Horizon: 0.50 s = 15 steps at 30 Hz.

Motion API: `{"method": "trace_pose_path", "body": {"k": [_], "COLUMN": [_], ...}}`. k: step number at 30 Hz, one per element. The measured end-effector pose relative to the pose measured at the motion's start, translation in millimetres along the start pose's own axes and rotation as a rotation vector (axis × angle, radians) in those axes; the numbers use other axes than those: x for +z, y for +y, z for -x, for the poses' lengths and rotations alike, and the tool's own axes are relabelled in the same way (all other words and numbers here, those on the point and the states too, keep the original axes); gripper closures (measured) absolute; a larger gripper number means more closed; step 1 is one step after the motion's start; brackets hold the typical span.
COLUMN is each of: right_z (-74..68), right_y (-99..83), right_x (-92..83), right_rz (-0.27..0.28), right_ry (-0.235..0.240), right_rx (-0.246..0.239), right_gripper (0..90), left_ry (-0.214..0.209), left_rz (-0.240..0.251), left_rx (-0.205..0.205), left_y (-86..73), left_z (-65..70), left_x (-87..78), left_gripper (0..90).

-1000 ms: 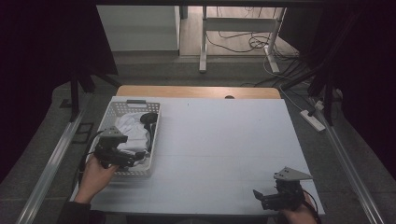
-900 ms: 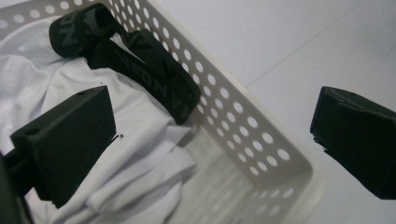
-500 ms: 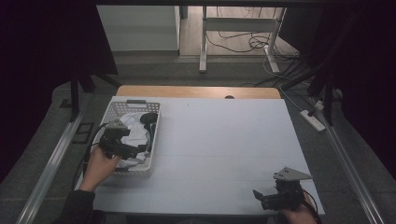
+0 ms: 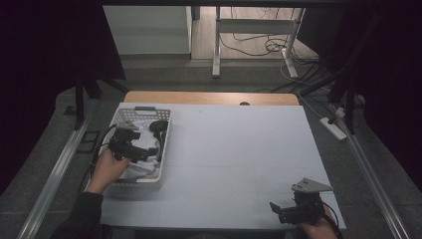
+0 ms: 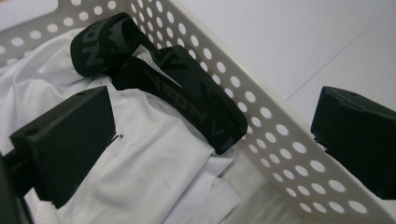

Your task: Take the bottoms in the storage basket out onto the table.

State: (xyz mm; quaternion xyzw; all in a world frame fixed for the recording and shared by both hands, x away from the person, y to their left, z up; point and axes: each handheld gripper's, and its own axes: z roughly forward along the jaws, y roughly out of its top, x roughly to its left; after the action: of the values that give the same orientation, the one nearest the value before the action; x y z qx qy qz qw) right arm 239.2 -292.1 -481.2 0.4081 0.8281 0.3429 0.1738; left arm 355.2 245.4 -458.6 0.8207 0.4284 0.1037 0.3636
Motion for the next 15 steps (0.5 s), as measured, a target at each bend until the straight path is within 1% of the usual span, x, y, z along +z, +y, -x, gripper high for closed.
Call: {"method": "trace_pose_path", "body": {"k": [2,3,4,7,9,11,13,15], "right_z": [0.0,0.0,0.0,0.1,0.1,0.1,0.2,0.2], "right_y": [0.0,0.0,0.0,0.0,0.0,0.0,0.0,0.0], "right_x": [0.0,0.0,-0.1,0.1,0.1,0.0,0.1,0.1], "right_rz": [0.0,0.0,0.001,-0.001,0.0,0.0,-0.001,0.0], "right_ry": [0.0,0.0,0.0,0.0,0.0,0.001,0.002,0.002], "right_rx": [0.0,0.0,0.0,0.001,0.0,0.001,0.001,0.001], "right_gripper": [0.0,0.0,0.0,0.0,0.0,0.0,0.0,0.0], "left_ry": [-0.006,-0.002,0.012,0.022,0.032,0.033,0.043,0.06], "left_rz": [-0.022,-0.029,-0.039,-0.049,-0.053,-0.053,-0.066,-0.08], "left_rx": [-0.017,-0.017,-0.013,-0.004,-0.015,-0.025,-0.037,-0.04], "left_y": [2.4,3.5,5.3,7.6,9.6,11.6,13.8,15.9], "left_z": [-4.0,-6.0,-8.7,-11.6,-14.1,-16.8,-20.1,-22.7], "left_x": [3.4,4.9,7.4,10.0,11.9,14.0,15.9,17.6], "left_gripper": [0.0,0.0,0.0,0.0,0.0,0.0,0.0,0.0]}}
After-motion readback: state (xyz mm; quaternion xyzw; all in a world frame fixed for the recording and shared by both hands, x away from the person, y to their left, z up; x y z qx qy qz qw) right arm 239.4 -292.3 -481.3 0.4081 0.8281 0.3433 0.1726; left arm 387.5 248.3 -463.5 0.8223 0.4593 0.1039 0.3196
